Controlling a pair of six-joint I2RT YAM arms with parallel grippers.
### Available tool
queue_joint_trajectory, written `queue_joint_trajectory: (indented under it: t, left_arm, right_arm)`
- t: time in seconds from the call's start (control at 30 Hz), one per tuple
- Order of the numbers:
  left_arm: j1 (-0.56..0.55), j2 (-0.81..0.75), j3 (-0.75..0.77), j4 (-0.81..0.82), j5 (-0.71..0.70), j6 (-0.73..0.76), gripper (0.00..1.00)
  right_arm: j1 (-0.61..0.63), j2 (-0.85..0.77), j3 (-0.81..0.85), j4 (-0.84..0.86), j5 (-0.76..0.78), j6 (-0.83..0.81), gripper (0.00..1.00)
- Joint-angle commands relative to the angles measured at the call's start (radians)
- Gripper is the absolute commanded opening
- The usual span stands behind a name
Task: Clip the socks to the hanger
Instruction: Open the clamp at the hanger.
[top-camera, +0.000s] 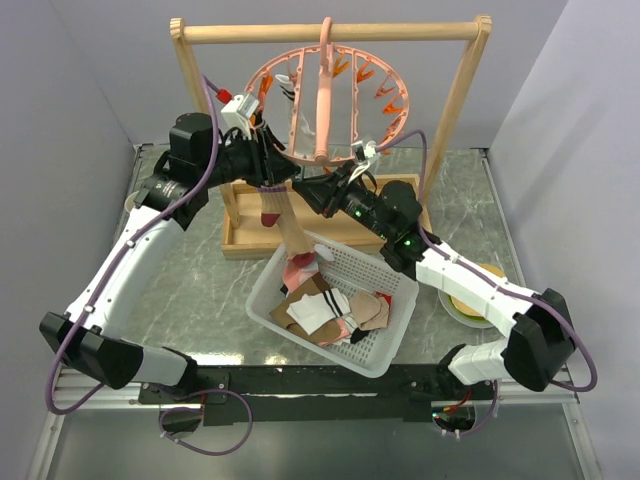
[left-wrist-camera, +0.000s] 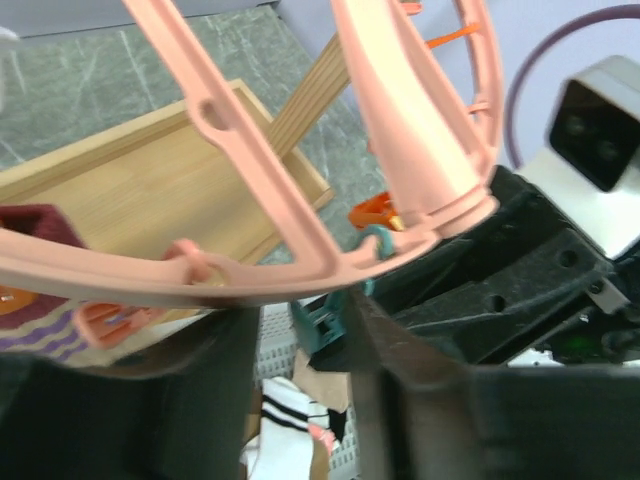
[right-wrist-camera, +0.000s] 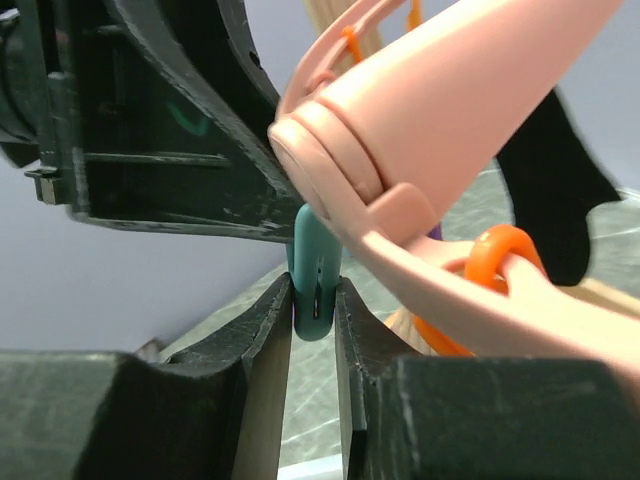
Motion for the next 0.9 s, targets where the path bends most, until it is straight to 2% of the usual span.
queue_joint_trajectory:
  t: [0.0,0.1,0.37,0.87]
  left_arm:
    - [-0.020,-0.030,0.080,-0.028,-0.020,0.028,0.48]
    - [-0.020,-0.047,0.078,-0.048,-0.046,0.040,0.56]
    - [-0.020,-0.067,0.056,-0.038,-0.009,0.025,0.56]
    - [-0.027,-0.043,0.038,-0.013,-0.043,0.048,0.59]
  right_arm:
    - [0.059,-0.059,0.028,-0.097,0.185,-0.127,0.01]
    - [0.092,-0.062,0.055,-0.160,0.268,-0.175,0.00]
    - [0.154,-0.036,0.112,-0.227,0.403,-0.252,0.00]
    - [0.168,-0.015,0.164,-0.241,0.414,-0.266,0.00]
